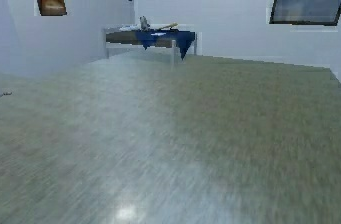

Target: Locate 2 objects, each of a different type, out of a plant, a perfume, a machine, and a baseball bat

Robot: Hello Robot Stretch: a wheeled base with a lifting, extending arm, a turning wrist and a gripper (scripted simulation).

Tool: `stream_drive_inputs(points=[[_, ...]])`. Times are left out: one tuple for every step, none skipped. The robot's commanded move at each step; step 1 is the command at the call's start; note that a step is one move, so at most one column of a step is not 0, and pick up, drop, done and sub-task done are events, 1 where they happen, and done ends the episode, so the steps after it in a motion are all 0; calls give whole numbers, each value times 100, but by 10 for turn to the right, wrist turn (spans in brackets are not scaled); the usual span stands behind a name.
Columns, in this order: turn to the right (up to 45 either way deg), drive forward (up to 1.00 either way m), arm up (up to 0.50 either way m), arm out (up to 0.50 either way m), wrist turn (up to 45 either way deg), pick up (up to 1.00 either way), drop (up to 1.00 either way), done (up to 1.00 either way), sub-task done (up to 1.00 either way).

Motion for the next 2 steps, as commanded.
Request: stream_drive_inputs(points=[[0, 100, 0, 0, 0, 0, 0, 0, 0], [0, 100, 0, 0, 0, 0, 0, 0, 0]])
